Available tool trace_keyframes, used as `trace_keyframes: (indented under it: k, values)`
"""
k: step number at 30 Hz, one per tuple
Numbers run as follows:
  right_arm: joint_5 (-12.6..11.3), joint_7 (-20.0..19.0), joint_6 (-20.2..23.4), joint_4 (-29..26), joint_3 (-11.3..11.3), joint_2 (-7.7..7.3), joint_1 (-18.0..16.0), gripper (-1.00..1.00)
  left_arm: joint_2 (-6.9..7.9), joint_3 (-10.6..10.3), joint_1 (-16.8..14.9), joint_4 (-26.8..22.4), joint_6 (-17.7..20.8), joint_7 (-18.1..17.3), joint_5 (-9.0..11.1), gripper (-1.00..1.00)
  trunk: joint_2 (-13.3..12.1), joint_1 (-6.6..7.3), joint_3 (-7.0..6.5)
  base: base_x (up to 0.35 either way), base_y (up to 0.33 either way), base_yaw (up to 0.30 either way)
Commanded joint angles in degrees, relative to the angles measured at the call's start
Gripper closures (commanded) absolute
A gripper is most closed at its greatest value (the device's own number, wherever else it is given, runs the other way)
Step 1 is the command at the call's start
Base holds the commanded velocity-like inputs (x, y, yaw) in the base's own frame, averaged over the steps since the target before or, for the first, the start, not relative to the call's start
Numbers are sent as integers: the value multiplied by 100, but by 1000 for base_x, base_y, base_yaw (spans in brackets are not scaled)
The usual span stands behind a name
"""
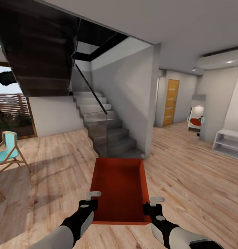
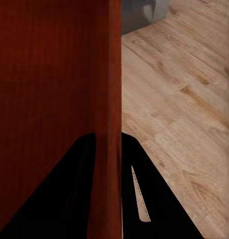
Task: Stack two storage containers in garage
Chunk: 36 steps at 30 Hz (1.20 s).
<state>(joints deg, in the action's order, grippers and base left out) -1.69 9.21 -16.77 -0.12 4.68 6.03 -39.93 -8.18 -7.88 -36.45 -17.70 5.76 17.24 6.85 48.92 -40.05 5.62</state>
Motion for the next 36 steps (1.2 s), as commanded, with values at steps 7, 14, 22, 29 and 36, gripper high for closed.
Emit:
trace_keyframes:
  k: [7,14,22,29,36]
  values:
    - [72,13,-63,-15,-213,4,-6,100,36,208,-2,-9,49,95,18,100,7,-1,9,0,0,-284]
    - [72,15,-63,-15,-213,4,-6,100,36,209,-2,-9,48,95,18,100,7,-1,9,0,0,-284]
    - [72,14,-63,-15,-213,4,-6,100,36,209,-2,-14,48,95,18,100,7,-1,9,0,0,-284]
    - [72,16,-63,-15,-213,4,-6,100,36,210,-2,-10,51,95,18,100,7,-1,9,0,0,-284]
    - [72,15,-63,-15,-213,4,-6,100,36,208,-2,-9,48,95,13,100,7,-1,9,0,0,-284]
